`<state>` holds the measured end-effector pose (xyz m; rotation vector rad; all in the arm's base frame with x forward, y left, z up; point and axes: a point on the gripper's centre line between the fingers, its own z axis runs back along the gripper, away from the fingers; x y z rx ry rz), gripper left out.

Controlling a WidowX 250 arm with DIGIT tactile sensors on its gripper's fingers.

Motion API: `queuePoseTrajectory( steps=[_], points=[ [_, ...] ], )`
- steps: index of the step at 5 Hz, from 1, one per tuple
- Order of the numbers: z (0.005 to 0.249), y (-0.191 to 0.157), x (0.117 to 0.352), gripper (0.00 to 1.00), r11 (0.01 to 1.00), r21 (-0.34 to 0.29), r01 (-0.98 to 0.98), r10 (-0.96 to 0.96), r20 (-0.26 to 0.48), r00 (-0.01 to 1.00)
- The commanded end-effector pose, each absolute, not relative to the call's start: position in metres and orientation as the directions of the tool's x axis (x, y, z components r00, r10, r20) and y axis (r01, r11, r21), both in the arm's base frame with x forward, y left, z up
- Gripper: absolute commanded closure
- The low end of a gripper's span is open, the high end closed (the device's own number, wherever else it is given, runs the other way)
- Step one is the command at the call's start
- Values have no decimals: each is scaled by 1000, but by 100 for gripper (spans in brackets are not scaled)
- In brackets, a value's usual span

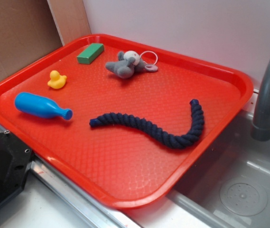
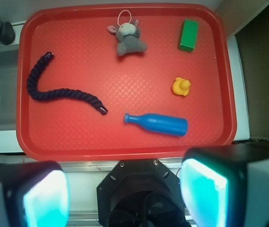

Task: Grab the blue rope.

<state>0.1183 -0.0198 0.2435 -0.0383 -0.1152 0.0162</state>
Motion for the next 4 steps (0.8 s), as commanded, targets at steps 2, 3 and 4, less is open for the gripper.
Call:
queuePoseTrajectory(
  steps=[2, 3, 4],
  points=[
    [247, -15, 165, 0, 996, -36, -80, 84, 101, 991],
    [240, -7, 209, 0, 994, -34, -104, 106, 64, 992],
    [231, -37, 218, 0, 999, -25, 33, -32, 39, 999]
  ],
)
